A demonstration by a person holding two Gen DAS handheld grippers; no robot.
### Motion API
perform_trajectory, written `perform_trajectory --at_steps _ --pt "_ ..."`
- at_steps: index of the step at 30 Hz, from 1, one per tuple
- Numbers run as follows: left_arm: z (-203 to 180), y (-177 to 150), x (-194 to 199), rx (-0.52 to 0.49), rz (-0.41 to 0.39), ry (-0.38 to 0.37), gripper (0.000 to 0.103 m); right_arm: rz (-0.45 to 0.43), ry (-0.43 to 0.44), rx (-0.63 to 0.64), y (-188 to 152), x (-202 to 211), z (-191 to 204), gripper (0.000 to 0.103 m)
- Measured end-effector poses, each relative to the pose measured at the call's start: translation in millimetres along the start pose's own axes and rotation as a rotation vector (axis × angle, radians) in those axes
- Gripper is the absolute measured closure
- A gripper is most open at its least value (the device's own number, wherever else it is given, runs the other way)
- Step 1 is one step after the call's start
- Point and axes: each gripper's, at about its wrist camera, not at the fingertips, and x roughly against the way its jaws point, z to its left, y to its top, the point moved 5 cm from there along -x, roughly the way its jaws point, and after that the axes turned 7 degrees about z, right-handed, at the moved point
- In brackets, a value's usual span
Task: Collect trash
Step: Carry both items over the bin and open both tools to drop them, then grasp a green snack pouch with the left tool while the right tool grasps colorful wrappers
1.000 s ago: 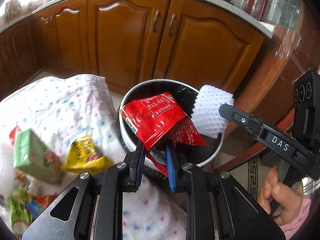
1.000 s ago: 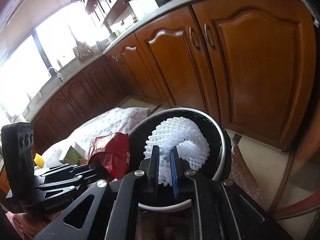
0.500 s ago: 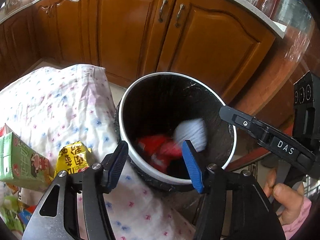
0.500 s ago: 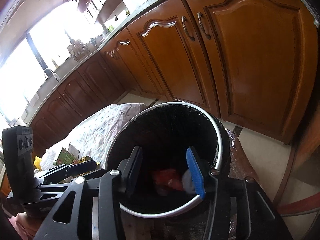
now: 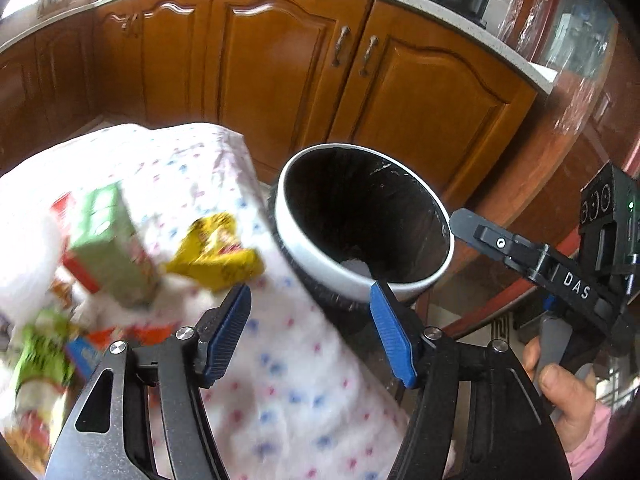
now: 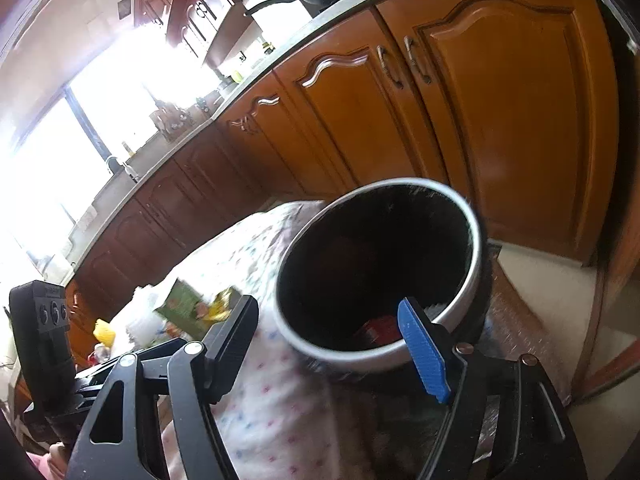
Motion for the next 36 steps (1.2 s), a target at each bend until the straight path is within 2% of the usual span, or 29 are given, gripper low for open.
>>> perform_trajectory --at_steps 9,19,27,34,35,36 --pt "37.1 -38.6 47.5 0.065 -0.041 0.003 0.040 0.025 0.048 -0.017 -38.2 1.0 30.4 0.028" --pt "75.1 -73.8 92.3 0.127 -0.099 0.012 0.040 0.072 0.088 0.019 -71.0 -9.8 71.5 0.028" --pt "114.4 -95.0 117.6 0.209 -0.134 0.052 0.040 0.115 0.122 0.062 -88.0 -26.7 103.6 0.028" --pt "148.1 -97.0 112.8 0.291 -0.119 0.080 0.040 0.169 0.142 0.074 -93.3 -57.6 120.5 0.030" --pt "153.5 -97.3 108.7 0.304 -0.110 0.084 0.040 0.176 0.141 0.074 -92.8 -63.0 122.0 0.032" --pt "157.3 -96.4 104.0 0.313 -0.099 0.072 0.040 0.183 0.141 0.072 -92.7 -67.1 123.2 0.039"
